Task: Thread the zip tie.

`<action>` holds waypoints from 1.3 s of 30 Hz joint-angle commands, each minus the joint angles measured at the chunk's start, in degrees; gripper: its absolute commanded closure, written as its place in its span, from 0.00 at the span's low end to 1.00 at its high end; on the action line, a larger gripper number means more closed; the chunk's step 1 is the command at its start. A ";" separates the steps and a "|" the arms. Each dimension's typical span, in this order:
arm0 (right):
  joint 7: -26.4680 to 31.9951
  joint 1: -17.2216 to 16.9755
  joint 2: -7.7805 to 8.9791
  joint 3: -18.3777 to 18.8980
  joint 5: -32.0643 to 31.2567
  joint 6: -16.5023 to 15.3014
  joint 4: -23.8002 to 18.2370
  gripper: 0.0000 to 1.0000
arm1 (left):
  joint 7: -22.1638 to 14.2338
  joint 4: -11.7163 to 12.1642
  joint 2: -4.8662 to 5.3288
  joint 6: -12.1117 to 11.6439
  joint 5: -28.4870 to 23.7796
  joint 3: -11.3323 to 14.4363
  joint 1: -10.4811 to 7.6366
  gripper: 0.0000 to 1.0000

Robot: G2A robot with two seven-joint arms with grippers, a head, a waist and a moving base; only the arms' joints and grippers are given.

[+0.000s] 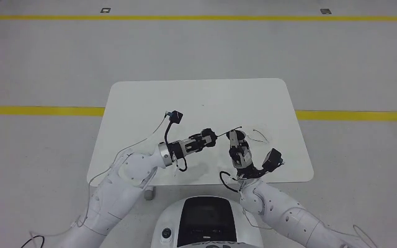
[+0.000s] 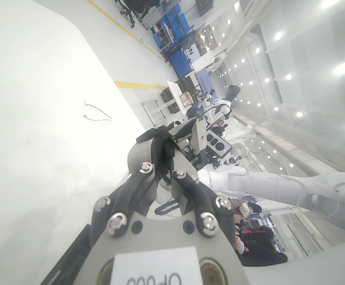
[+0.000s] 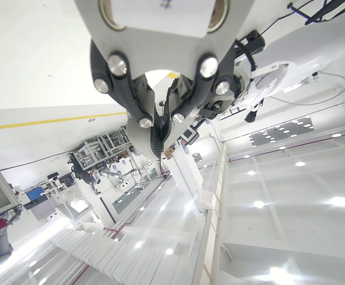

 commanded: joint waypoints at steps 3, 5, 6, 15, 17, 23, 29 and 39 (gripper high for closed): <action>0.71 -0.16 -0.16 0.28 0.12 0.00 0.14 1.00 | 0.00 0.00 0.00 0.00 0.00 0.00 0.00 1.00; 0.99 -0.19 -0.26 0.39 0.17 0.00 0.22 1.00 | 0.00 0.00 0.00 0.00 0.00 0.00 0.00 1.00; 1.10 -0.21 -0.31 0.44 0.19 0.00 0.27 1.00 | 0.00 0.00 0.00 0.00 0.00 0.00 0.00 1.00; 1.68 -0.39 -0.63 0.88 0.06 0.00 0.45 1.00 | 0.00 0.00 0.00 0.00 0.00 0.00 0.00 1.00; 1.76 -0.43 -0.67 0.98 0.02 0.00 0.52 1.00 | 0.00 0.00 0.00 0.00 0.00 0.00 0.00 1.00; 2.16 -0.58 -0.85 1.19 0.38 0.00 0.77 1.00 | 0.00 0.00 0.00 0.00 0.00 0.00 0.00 1.00; 2.87 -0.64 -1.03 1.31 0.82 0.00 1.29 1.00 | 0.00 0.00 0.00 0.00 0.00 0.00 0.00 1.00; 4.01 -0.67 -1.47 1.54 1.38 0.00 1.61 1.00 | 0.00 0.00 0.00 0.00 0.00 0.00 0.00 1.00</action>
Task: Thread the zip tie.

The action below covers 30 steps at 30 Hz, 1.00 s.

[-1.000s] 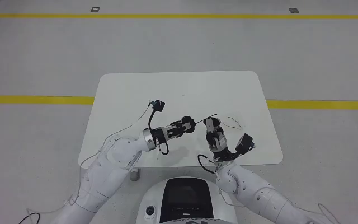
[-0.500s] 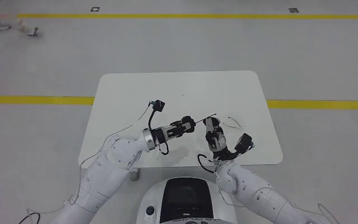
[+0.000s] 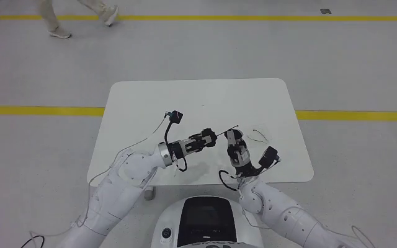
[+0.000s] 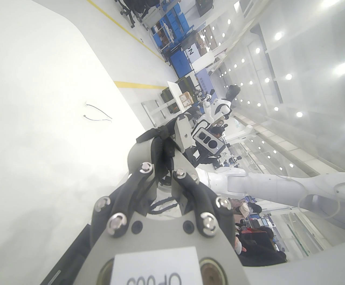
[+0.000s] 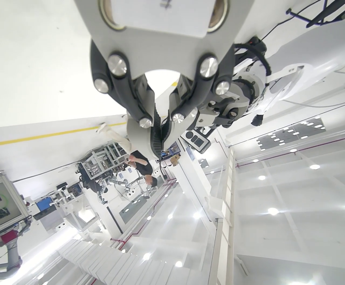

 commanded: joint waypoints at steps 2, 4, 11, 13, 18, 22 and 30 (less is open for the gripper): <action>-0.63 0.03 -0.08 -0.17 -0.27 0.00 -0.31 1.00 | 0.00 0.00 0.00 0.00 0.00 0.00 0.00 1.00; -1.42 0.04 -0.06 -0.40 -0.53 0.00 -0.72 1.00 | 0.00 0.00 0.00 0.00 0.00 0.00 0.00 1.00; -3.35 0.16 0.27 -0.85 -1.31 0.00 -1.02 1.00 | 0.00 0.00 0.00 0.00 0.00 0.00 0.00 1.00; -3.60 0.20 0.35 -0.90 -1.43 0.00 -0.95 1.00 | 0.00 0.00 0.00 0.00 0.00 0.00 0.00 1.00; -4.16 0.19 0.59 -1.05 -1.50 0.00 -0.97 1.00 | 0.00 0.00 0.00 0.00 0.00 0.00 0.00 1.00; -4.28 0.26 0.77 -1.28 -1.45 0.00 -1.08 1.00 | 0.00 0.00 0.00 0.00 0.00 0.00 0.00 1.00; -5.74 0.17 1.36 -1.62 -1.51 0.00 -1.71 1.00 | 0.00 0.00 0.00 0.00 0.00 0.00 0.00 1.00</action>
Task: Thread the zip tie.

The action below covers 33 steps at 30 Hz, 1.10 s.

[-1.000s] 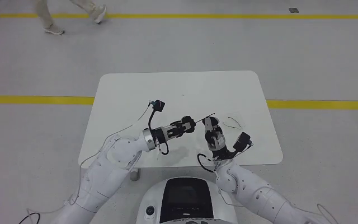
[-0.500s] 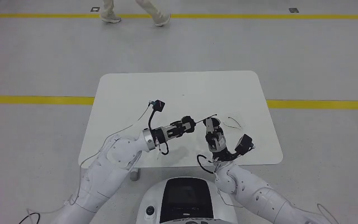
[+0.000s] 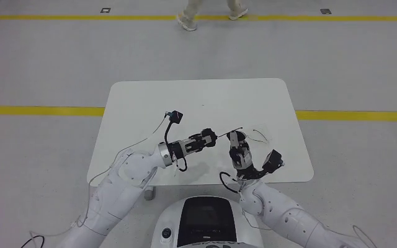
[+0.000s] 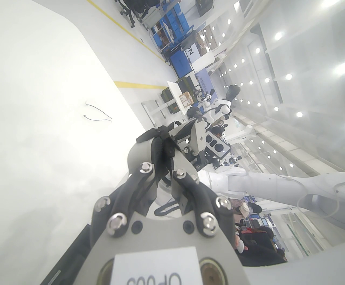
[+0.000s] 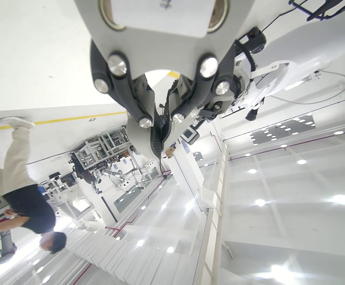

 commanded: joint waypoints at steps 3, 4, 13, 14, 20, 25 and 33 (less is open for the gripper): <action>-1.23 -0.41 0.47 0.06 0.06 0.00 -0.49 1.00 | 0.00 0.00 0.00 0.00 0.00 0.00 0.00 1.00; -1.74 -0.59 0.67 0.15 -0.05 0.00 -0.60 1.00 | 0.00 0.00 0.00 0.00 0.00 0.00 0.00 1.00; -2.40 -0.96 1.13 0.21 0.03 0.00 -0.97 1.00 | 0.00 0.00 0.00 0.00 0.00 0.00 0.00 1.00; -2.40 -0.96 1.13 0.21 0.03 0.00 -0.97 1.00 | 0.00 0.00 0.00 0.00 0.00 0.00 0.00 1.00; -1.12 -1.17 1.08 0.72 -0.06 0.76 -1.40 1.00 | 1.22 -0.70 -0.01 0.04 1.42 0.33 0.20 1.00; -1.60 -3.29 1.52 3.41 -5.02 0.00 -1.47 1.00 | 1.34 -2.36 0.33 0.00 2.41 0.54 1.33 1.00; -3.79 -5.80 2.84 5.58 -9.29 0.00 -2.60 1.00 | -0.87 -2.81 0.87 0.00 0.66 0.68 1.44 1.00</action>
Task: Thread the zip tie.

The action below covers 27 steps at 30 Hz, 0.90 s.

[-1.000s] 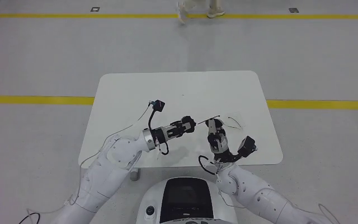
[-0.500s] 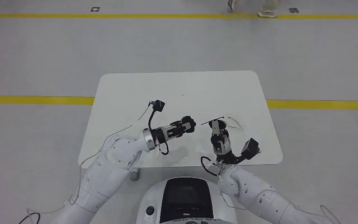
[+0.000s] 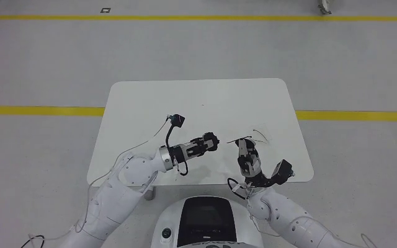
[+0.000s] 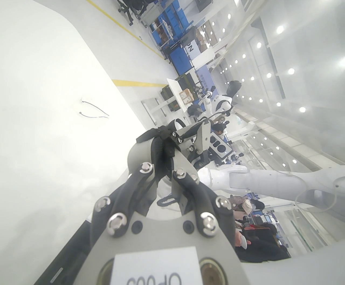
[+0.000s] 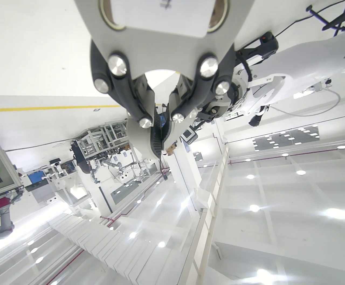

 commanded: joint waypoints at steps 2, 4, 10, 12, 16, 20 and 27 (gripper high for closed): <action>-0.33 -0.39 0.47 0.14 -0.10 0.00 -0.15 1.00 | -1.01 -0.12 0.16 0.00 -0.53 0.33 -0.23 1.00; -0.25 -0.43 0.69 0.14 0.36 0.00 -0.23 1.00 | -1.38 -0.12 0.20 0.00 -1.42 0.53 -0.43 1.00; -1.22 0.31 1.26 -0.63 -2.63 0.00 0.22 1.00 | -1.28 -0.05 0.35 0.00 -2.96 0.70 -0.83 1.00; -1.16 0.58 1.22 -0.87 -2.87 0.00 0.42 1.00 | -1.57 -0.09 0.42 0.00 -3.67 0.68 -0.88 1.00; -1.16 0.61 1.21 -0.90 -2.87 0.00 0.43 1.00 | -1.87 -0.27 0.56 0.00 -3.97 0.79 -0.69 1.00; -1.16 0.61 1.21 -0.90 -2.87 0.00 0.43 1.00 | -1.87 -0.27 0.56 0.00 -3.97 0.79 -0.69 1.00; 0.41 -0.03 0.96 0.12 -2.28 0.41 -0.91 1.00 | -1.87 -0.27 0.56 0.00 -3.97 0.79 -0.69 1.00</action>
